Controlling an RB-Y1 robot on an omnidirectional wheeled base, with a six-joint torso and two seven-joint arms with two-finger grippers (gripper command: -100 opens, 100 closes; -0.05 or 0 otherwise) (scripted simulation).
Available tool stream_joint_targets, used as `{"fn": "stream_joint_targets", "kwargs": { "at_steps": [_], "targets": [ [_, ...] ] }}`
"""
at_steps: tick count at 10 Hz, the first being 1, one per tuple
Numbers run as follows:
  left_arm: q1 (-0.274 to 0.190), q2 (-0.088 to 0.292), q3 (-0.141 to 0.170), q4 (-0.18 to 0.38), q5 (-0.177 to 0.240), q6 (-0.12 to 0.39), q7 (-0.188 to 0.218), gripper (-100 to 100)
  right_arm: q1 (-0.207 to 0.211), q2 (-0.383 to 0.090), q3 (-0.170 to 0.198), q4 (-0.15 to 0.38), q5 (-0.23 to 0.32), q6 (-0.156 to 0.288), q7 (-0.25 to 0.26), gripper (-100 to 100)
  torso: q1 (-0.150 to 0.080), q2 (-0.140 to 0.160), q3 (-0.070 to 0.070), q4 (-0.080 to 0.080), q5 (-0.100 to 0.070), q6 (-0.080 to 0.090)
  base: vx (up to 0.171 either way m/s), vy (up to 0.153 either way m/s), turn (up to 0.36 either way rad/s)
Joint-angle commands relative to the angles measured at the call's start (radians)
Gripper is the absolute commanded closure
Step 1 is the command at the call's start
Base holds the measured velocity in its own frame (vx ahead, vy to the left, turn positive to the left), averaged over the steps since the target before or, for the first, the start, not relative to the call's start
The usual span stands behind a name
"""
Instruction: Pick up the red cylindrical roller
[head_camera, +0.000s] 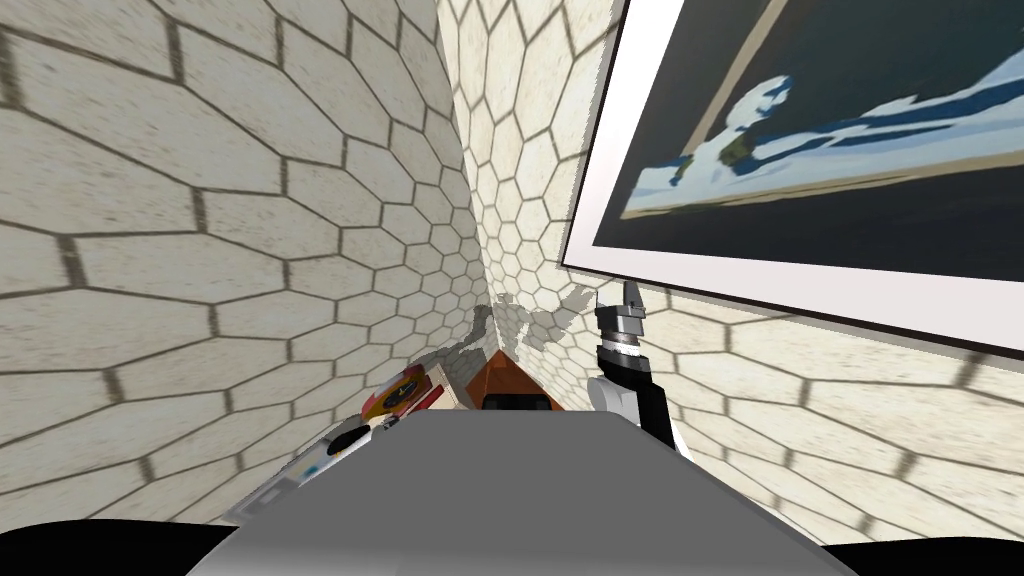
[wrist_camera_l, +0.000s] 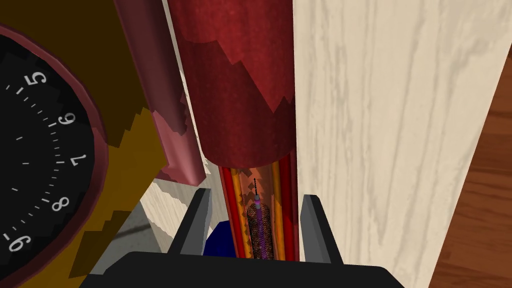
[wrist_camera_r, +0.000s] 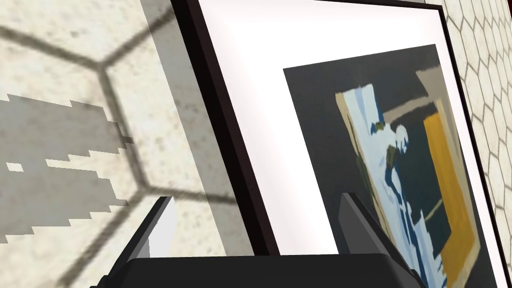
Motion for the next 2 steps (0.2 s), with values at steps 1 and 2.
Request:
{"fn": "stream_joint_targets", "kwargs": {
  "at_steps": [1,2],
  "targets": [
    [0.000,0.000,0.000,0.000,0.000,0.000,0.000,100,0.000,0.000,0.000,0.000,0.000,0.000,0.000,0,0.000,0.000,0.000,0.000,0.000,0.000,-0.004,-0.015,0.001],
    [0.001,0.000,0.000,-0.002,0.001,0.003,-0.001,0,0.000,0.000,0.000,0.000,0.000,0.000,0.000,0,0.001,0.000,0.000,0.000,0.000,0.000,0.000,0.000,0.000]
  ]
}}
